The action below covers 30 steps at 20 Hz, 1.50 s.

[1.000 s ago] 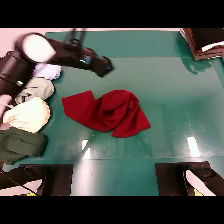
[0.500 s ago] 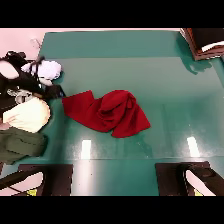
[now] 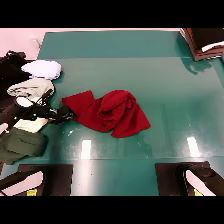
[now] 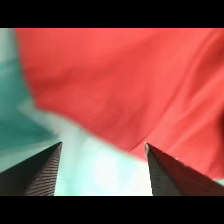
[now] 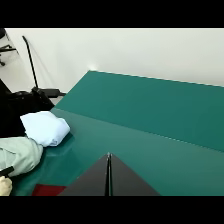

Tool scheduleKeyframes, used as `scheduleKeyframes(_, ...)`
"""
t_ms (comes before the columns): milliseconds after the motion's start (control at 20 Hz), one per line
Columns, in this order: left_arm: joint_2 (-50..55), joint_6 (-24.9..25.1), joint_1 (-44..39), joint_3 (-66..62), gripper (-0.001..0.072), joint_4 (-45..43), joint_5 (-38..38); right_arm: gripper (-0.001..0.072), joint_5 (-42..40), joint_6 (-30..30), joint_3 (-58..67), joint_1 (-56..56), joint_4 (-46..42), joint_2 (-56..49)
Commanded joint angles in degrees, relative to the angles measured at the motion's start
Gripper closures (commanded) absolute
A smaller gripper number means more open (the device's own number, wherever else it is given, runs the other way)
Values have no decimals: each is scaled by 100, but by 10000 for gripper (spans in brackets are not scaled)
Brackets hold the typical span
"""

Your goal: Fold the shirts.

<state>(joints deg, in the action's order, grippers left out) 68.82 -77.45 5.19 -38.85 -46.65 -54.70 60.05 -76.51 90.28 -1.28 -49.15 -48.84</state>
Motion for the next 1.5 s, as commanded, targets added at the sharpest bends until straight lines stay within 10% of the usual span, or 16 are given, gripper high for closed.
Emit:
scheduleKeyframes(0,22,304,-114,212,96,758,492,698,20,-2,-2,2,4,2)
scheduleKeyframes(150,72,258,-730,192,111,769,1012,698,175,-2,-2,2,-7,2)
scheduleKeyframes(300,68,269,-844,-195,677,713,1003,698,916,-9,-35,0,-555,-2)
scheduleKeyframes(550,-13,282,-841,-1283,685,17,286,687,2457,-608,-1875,0,-2535,79)
scheduleKeyframes(650,-13,293,-844,-1491,685,-7,101,226,2378,-610,-3150,2,-2538,-90)
scheduleKeyframes(700,-13,293,-844,-1526,684,-7,87,153,2227,-610,-3775,2,-2387,-295)
scheduleKeyframes(850,-13,293,-844,-1530,685,-15,70,298,1191,-540,-5060,7,-1515,-1001)
scheduleKeyframes(1100,-13,293,-844,-1530,684,-33,76,306,424,122,-5257,61,-24,-2107)
scheduleKeyframes(1450,-13,289,-844,-1530,684,-31,103,374,122,120,-4590,1075,-81,-2942)
